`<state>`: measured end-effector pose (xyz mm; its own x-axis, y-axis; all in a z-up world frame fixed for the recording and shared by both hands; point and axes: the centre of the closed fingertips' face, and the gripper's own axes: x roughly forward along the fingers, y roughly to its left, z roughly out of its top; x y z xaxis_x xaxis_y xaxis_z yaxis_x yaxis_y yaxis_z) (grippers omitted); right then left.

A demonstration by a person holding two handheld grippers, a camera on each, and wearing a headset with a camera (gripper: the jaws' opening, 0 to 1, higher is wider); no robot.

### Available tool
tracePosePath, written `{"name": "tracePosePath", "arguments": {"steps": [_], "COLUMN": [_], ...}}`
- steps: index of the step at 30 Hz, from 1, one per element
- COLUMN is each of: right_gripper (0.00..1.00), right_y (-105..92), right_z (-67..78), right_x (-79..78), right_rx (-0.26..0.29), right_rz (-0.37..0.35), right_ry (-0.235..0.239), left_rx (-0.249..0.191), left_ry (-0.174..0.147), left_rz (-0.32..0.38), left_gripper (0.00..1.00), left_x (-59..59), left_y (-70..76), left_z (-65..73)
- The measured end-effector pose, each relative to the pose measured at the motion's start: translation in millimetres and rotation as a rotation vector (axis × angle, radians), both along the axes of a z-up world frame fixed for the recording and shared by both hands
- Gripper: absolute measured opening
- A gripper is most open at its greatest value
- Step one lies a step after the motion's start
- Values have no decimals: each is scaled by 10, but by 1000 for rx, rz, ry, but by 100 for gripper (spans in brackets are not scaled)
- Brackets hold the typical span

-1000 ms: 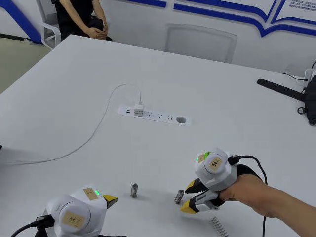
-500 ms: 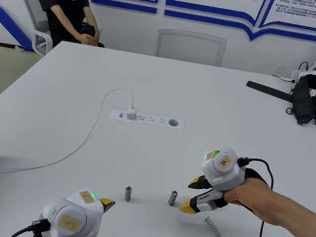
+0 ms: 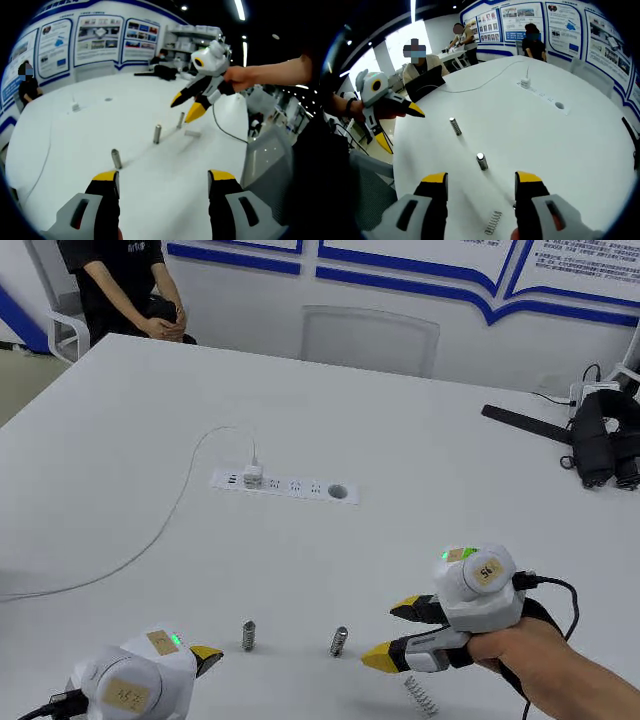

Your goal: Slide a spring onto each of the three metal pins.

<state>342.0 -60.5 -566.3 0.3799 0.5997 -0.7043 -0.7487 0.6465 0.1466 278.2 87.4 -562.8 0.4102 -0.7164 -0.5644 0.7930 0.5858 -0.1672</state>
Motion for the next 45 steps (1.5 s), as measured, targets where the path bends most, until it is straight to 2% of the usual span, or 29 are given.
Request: {"name": "tracePosePath", "arguments": {"steps": [9,15,19,27,38,42,45], "right_gripper": [63,67,68,74,80,82,83], "right_y": [-178,-276,-356,-440,-540,-540,-551], "right_z": [110,79,20,10,-40,-50,-107], "right_x": [-78,-218,-332,-557,-750,-797,-846], "right_rx": [79,101,101,115,136,164,150], "right_rz": [-111,-164,-190,-223,-282,-301,-301], "right_ry": [-16,-11,1,-3,-9,-8,-1], "left_rx": [-5,-5,-5,-7,1,4,6], "left_ry": [0,1,1,-1,-1,3,3], "left_rz": [-4,-6,-9,2,8,7,6], "left_gripper": [73,74,74,74,75,75,75], "left_x": [-2,2,14,62,83,68,63], "left_y": [-50,-69,-75,-50,-29,-20,-17], "left_z": [17,22,31,53,53,43,41]}}
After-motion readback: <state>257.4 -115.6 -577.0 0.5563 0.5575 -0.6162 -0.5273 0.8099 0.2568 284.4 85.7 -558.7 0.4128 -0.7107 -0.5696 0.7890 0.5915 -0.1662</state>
